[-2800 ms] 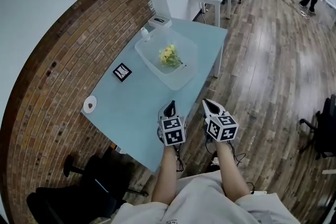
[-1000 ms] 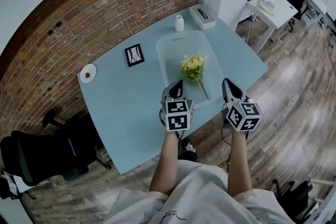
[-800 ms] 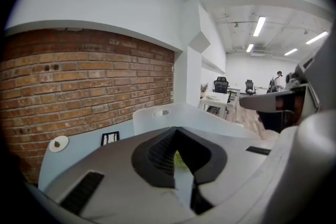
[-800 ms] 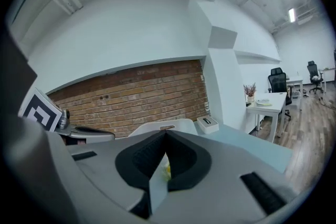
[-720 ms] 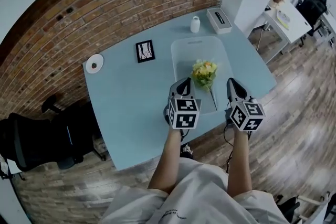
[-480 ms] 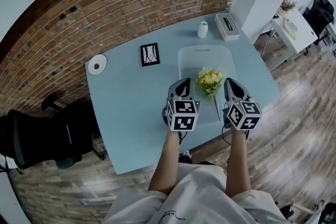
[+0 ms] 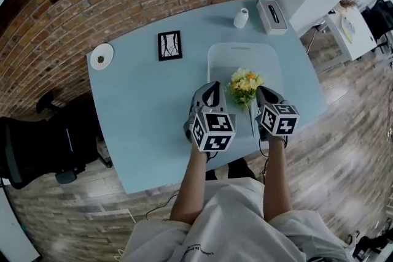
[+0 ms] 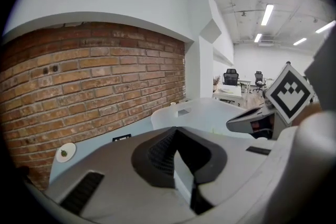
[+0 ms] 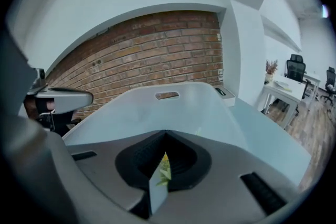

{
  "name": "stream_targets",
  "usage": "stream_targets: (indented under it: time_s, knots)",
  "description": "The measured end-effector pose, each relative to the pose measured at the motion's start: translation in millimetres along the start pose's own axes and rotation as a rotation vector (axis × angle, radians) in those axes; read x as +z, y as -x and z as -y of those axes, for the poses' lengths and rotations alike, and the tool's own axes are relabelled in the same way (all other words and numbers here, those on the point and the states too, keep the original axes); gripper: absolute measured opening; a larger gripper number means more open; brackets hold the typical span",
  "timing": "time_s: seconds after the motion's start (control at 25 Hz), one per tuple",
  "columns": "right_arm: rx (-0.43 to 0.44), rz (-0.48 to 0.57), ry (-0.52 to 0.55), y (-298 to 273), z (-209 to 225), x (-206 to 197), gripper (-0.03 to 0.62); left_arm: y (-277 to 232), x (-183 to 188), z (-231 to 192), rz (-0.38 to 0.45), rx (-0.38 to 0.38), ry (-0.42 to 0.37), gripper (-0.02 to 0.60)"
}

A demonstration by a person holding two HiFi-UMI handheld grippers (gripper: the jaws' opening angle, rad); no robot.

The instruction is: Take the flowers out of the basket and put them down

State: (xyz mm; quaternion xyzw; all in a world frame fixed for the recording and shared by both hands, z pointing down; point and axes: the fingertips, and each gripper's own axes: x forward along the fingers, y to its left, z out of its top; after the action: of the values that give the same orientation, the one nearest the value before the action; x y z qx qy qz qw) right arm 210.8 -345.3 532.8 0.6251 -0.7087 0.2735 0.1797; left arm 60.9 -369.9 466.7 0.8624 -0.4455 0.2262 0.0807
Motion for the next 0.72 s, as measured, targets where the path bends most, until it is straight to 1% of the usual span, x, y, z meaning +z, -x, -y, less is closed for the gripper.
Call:
stream_targets:
  time_s: [0.08,0.12,0.28,0.44,0.48,0.52,0.6,0.72]
  knots:
    - [0.000,-0.035,-0.002,-13.5,2.5,-6.7,0.020,-8.9,3.7,0.5,0.001,0.006,-0.022,0.018]
    - [-0.007,-0.060,0.002,-20.0,3.0,-12.6,0.020,-12.6,4.3,0.7,-0.001,0.005,-0.019,0.018]
    - [-0.029,-0.164,0.007,-36.6,3.7,-40.8,0.026,-22.4,5.1,-1.6,-0.023,0.004,0.000,0.018]
    - [-0.060,-0.263,0.033,-46.0,8.7,-66.4,0.031,-29.0,6.8,-14.4,-0.032,0.031,0.038,0.018]
    - [-0.055,-0.279,0.032,-47.3,8.7,-72.0,0.045,-30.5,6.1,-17.1,-0.034,0.040,0.049,0.018]
    - [-0.046,-0.290,0.027,-48.4,8.3,-76.7,0.078,-32.2,5.5,-19.2,-0.035,0.050,0.060,0.018]
    - [-0.025,-0.311,0.025,-51.1,6.8,-83.4,0.119,-35.7,6.8,-23.0,-0.029,0.068,0.078,0.018]
    - [0.001,-0.374,0.048,-54.4,3.6,-95.2,0.228,-39.4,7.7,-25.7,-0.026,0.080,0.086,0.018]
